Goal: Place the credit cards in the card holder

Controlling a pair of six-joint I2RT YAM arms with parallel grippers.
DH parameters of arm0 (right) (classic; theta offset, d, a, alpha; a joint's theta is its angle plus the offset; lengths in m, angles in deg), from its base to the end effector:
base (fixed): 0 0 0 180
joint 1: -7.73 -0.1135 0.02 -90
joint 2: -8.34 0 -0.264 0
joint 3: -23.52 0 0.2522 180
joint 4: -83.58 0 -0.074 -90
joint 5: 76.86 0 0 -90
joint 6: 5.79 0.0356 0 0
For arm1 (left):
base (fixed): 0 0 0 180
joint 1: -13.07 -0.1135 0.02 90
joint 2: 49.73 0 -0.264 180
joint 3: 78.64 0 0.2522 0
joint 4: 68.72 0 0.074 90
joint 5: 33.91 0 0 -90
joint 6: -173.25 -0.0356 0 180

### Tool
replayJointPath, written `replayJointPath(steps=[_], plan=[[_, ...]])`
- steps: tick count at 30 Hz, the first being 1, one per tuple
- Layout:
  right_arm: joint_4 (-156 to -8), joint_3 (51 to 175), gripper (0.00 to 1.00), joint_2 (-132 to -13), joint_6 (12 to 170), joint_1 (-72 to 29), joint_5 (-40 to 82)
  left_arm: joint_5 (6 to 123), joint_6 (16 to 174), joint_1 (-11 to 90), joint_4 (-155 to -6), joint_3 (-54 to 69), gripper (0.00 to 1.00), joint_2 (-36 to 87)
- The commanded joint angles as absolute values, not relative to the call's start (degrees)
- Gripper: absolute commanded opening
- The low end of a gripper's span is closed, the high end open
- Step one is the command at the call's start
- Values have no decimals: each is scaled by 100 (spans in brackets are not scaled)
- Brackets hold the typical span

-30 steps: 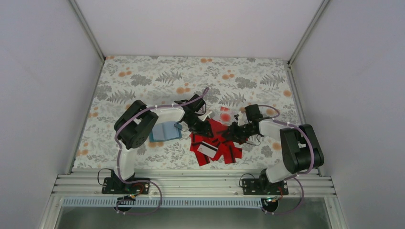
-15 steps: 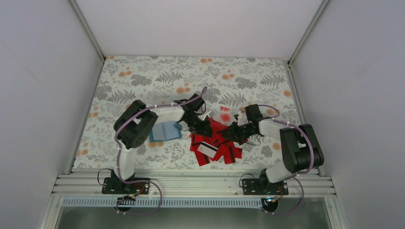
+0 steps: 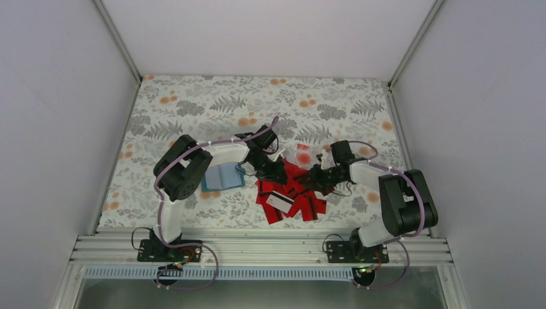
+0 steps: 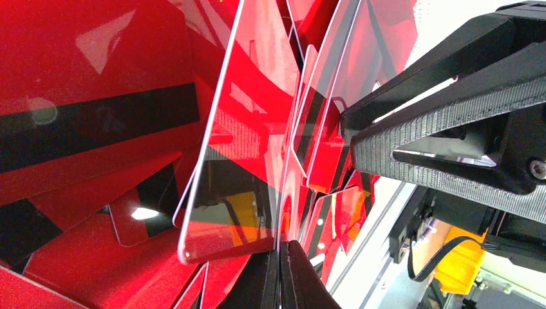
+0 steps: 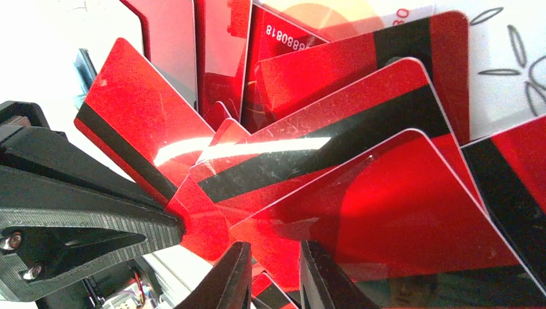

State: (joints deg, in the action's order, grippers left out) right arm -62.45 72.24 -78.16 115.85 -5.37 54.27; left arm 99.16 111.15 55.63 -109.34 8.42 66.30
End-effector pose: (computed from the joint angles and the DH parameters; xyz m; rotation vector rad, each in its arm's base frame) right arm 0.2234 0.0760 0.1268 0.2941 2.8847 1.1811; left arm 0.2718 -0.2826 0.1348 -0.5443 -2.7010 1.1713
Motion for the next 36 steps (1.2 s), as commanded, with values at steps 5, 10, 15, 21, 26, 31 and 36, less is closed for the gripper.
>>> replayJointPath(steps=[5,10,15,21,26,31,36], plan=[[-6147,7121,20,-7931,11539,-556,4945,9820,11476,5510,-11236,882,5,6722],[-6221,7086,21,-7981,11563,-561,4970,9866,11481,5508,-11180,858,15,6776],[-6275,7061,20,-8066,11575,-554,4995,9952,11492,5508,-11033,752,24,6814],[-6288,7037,20,-8158,11563,-552,5005,10142,11557,5508,-10825,644,25,6805],[-6297,7041,19,-8196,11550,-554,5022,10286,11598,5517,-10700,611,15,6806],[-6306,7022,19,-8216,11542,-559,5030,10370,11651,5517,-10675,625,8,6796],[-6300,7014,19,-8225,11526,-552,5031,10373,11730,5519,-10702,626,2,6728]])
